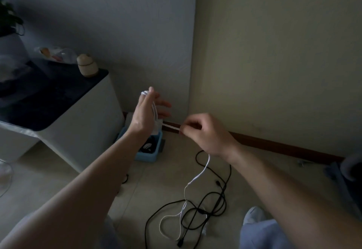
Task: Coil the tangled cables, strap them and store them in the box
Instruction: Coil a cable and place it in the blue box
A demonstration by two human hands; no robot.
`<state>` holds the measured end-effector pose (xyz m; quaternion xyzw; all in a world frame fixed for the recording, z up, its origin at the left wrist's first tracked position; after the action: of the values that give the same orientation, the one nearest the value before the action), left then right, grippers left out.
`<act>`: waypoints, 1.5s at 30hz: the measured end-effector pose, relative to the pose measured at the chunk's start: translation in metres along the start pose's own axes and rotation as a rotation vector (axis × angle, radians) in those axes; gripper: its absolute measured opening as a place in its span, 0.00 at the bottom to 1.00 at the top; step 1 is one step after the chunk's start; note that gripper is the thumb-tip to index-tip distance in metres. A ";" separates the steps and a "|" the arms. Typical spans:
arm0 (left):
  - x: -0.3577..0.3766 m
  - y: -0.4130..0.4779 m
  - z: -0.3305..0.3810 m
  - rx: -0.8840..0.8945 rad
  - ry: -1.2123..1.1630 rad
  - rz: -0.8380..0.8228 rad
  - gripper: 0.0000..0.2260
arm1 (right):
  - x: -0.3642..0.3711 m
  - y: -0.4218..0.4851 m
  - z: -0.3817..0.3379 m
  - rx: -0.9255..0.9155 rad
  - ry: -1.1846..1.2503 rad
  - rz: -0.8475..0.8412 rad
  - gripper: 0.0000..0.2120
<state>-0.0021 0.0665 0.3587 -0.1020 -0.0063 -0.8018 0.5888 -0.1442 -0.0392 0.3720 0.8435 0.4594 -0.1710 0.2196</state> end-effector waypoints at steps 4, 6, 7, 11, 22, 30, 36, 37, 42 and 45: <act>0.015 -0.017 -0.020 0.089 0.190 -0.157 0.26 | -0.005 0.000 -0.016 -0.070 0.165 -0.041 0.07; 0.027 -0.029 -0.026 0.103 0.242 -0.273 0.29 | -0.012 0.004 -0.017 -0.103 0.236 0.006 0.08; 0.033 -0.034 -0.030 0.072 0.254 -0.336 0.32 | -0.017 0.007 -0.015 -0.111 0.252 0.050 0.08; 0.043 -0.052 -0.028 -0.026 0.232 -0.471 0.30 | -0.038 0.019 0.005 -0.043 0.220 0.280 0.05; 0.047 -0.057 -0.015 -0.090 0.163 -0.532 0.17 | -0.036 0.027 0.042 0.154 0.164 0.232 0.09; 0.044 -0.050 0.002 -0.408 -0.386 -0.543 0.16 | 0.009 0.009 0.054 0.353 0.239 -0.146 0.18; 0.026 -0.034 0.015 -0.388 -0.524 -0.328 0.20 | 0.029 -0.013 0.052 0.372 0.050 -0.424 0.19; 0.022 -0.029 0.016 -0.360 -0.515 -0.290 0.21 | 0.030 -0.016 0.051 0.377 0.037 -0.455 0.18; 0.001 -0.013 0.021 -0.247 -0.457 -0.197 0.23 | 0.037 -0.023 0.045 0.359 -0.010 -0.491 0.17; -0.001 -0.008 0.018 -0.199 -0.365 -0.155 0.24 | 0.037 -0.023 0.033 0.243 -0.039 -0.412 0.14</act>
<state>-0.0064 0.0723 0.3766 -0.3025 -0.0414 -0.8095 0.5015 -0.1479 -0.0196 0.3207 0.7487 0.5935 -0.2826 0.0856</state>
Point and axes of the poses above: each hand's wrist, its own y-axis towards the middle knuckle, its own x-axis out of the palm, z = x × y, the point moved 5 cm from there along y, towards the middle knuckle, and after that the axes turned 12 degrees about z, right-handed, at the moved point
